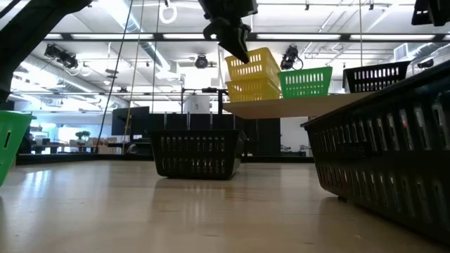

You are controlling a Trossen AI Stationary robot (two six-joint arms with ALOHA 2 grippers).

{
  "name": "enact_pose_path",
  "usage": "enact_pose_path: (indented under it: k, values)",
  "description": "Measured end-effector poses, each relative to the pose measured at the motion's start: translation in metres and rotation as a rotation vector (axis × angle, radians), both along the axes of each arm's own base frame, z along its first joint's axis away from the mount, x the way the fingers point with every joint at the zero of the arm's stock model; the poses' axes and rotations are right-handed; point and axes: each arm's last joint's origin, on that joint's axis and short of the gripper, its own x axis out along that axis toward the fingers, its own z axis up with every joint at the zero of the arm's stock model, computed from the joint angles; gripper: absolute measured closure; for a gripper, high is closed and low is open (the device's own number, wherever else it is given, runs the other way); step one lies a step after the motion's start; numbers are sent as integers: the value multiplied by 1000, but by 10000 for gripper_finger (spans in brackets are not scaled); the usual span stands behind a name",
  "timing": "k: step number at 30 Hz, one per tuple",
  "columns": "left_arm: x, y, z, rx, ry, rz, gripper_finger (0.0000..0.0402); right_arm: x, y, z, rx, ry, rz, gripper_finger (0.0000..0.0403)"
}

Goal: Stack baskets on shelf by color
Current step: Stack the right yellow bin on the yellow bin

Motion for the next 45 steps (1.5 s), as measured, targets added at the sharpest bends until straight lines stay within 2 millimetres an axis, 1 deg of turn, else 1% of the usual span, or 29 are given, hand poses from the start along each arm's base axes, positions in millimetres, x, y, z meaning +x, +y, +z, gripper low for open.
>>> enact_pose_path:
  k: [9,12,15,18,21,29,30,32,38,45]
  values:
    - [-1,2,0,6,1,14,278,0,0,0,-3,-1,-4,275]
    - [0,3,1,40,4,42,262,0,0,0,-5,-2,-5,275]
    - [1,4,2,67,-11,68,257,0,0,0,-5,-2,-5,275]
    - [2,5,3,67,-25,78,267,0,0,0,-5,-3,-5,275]
    - [3,2,3,67,-26,72,289,0,0,0,-5,-2,-5,275]
    - [6,-8,3,65,-26,50,380,0,0,0,-5,-2,-5,275]
    - [6,-8,3,66,-27,50,387,0,0,0,-5,-3,-5,275]
    - [6,-9,3,61,-28,51,390,0,0,0,-7,-3,-2,275]
    - [7,-10,4,66,-32,51,366,0,0,0,-9,-4,5,275]
    - [6,-7,3,63,-30,57,363,0,0,0,-10,-5,8,275]
